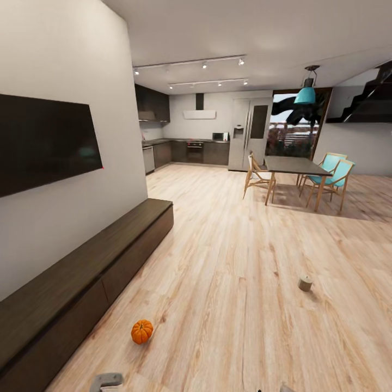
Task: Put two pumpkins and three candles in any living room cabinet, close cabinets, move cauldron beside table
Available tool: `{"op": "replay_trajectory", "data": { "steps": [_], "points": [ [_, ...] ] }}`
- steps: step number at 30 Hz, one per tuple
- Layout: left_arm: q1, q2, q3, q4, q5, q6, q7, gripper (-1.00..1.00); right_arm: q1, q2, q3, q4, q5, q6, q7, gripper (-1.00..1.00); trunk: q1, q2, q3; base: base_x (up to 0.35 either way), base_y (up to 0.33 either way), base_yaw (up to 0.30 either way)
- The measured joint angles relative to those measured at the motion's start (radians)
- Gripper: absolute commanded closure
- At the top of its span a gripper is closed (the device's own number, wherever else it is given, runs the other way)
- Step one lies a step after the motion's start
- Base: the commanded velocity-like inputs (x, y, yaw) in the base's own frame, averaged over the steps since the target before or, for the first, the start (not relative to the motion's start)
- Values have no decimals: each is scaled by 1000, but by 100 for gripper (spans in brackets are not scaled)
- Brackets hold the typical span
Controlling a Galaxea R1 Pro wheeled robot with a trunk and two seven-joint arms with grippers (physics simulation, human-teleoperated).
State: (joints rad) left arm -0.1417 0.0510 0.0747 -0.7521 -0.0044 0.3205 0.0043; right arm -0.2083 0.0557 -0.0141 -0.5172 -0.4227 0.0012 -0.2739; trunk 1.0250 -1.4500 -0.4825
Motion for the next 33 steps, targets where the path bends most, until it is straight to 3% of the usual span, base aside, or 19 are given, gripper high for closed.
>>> {"op": "replay_trajectory", "data": {
  "steps": [4,9,12,21,33],
  "points": [
    [-5,-2,32,0,0,-25,-1,-100,-11,9,19,-26,-9,17,-21,-100,0,0,0,0,0,0],
    [-5,-5,31,18,0,-39,0,-100,-11,11,83,-32,-10,16,-24,-100,0,0,0,0,0,-34],
    [-5,-7,31,23,-1,-46,0,-100,-11,12,96,-32,-11,17,-24,-100,0,0,0,0,0,-193],
    [-5,-8,29,63,-7,-110,0,-100,-11,11,104,-29,-11,19,-23,-100,0,0,-3,0,0,-265],
    [-6,-12,30,77,0,-116,1,-100,-11,4,104,-27,-11,24,-23,-100,-8,14,-4,0,0,-260]
  ]
}}
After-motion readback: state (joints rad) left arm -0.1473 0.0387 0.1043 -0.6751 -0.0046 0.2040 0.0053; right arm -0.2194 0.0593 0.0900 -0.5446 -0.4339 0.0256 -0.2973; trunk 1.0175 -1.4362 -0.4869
